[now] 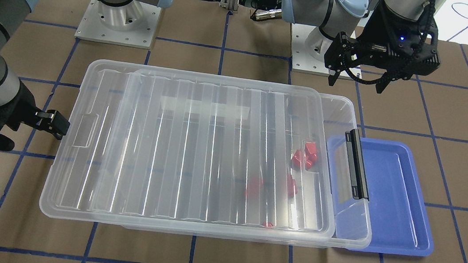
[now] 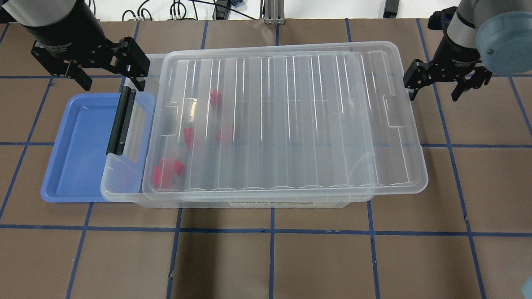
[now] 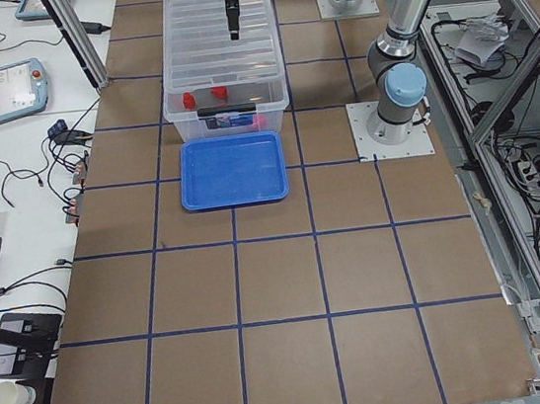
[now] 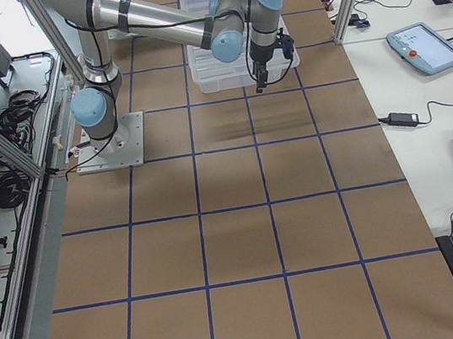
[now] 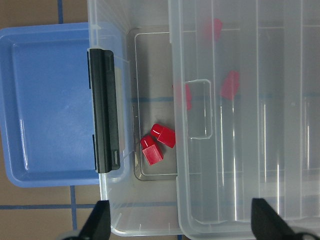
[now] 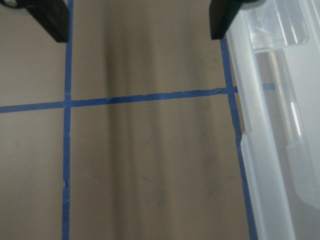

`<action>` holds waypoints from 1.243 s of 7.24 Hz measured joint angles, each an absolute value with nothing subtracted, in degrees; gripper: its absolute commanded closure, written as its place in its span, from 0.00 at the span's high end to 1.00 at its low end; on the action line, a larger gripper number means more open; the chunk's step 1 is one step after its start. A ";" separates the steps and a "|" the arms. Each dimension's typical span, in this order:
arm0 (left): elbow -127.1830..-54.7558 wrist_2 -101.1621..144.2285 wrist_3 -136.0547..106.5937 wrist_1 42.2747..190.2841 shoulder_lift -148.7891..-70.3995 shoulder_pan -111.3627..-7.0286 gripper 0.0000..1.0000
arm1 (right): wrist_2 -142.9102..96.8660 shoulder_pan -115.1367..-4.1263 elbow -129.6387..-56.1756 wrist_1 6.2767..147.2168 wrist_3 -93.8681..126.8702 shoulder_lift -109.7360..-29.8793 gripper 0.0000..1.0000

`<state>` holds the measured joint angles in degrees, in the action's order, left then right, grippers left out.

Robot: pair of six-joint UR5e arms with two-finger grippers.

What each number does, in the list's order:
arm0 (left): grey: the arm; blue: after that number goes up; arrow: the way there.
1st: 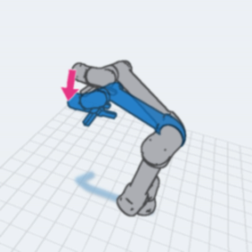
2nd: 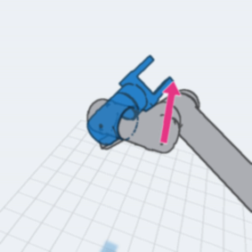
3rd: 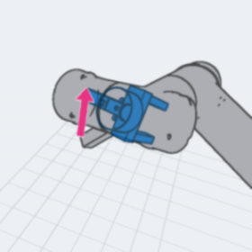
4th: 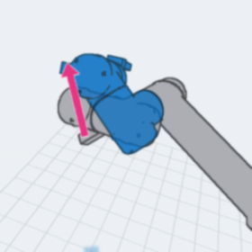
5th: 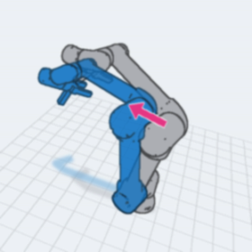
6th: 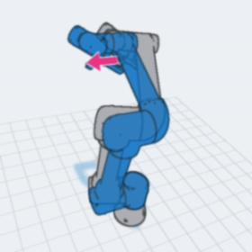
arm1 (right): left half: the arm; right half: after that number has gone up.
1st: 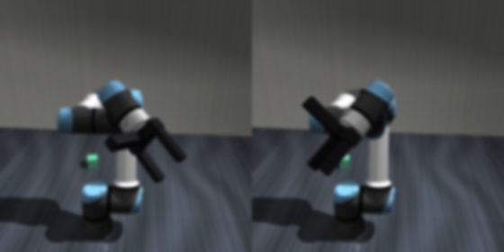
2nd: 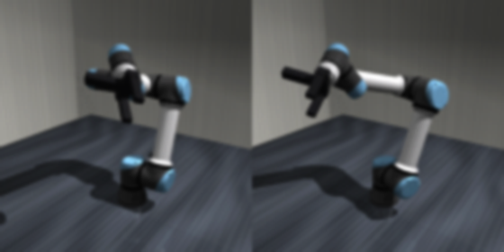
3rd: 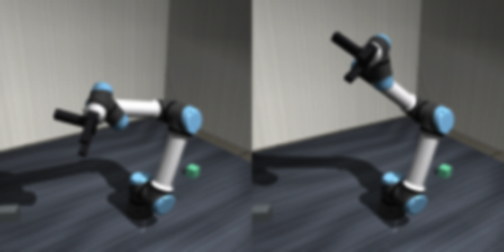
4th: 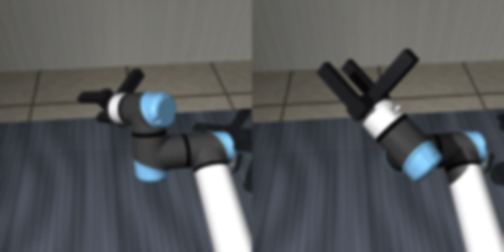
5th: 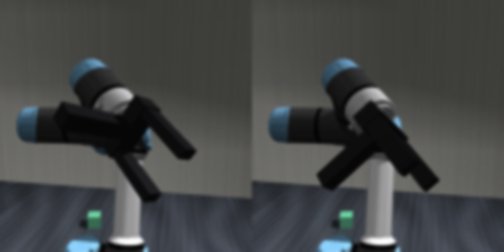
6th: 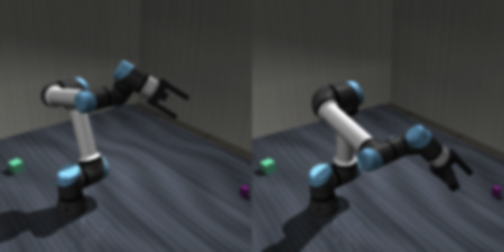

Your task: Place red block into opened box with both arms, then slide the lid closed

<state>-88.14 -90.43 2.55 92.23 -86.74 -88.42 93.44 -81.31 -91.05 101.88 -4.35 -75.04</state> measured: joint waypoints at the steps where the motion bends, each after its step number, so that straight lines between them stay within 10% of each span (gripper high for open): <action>1: -88.13 -90.39 2.55 92.21 -86.81 -88.42 1.00 | 93.41 -82.76 -91.05 101.90 -1.85 -74.93 1.00; 9: -88.21 -90.41 2.55 92.20 -86.76 -88.42 1.00 | 90.54 -84.89 -91.11 101.37 3.05 -75.03 1.00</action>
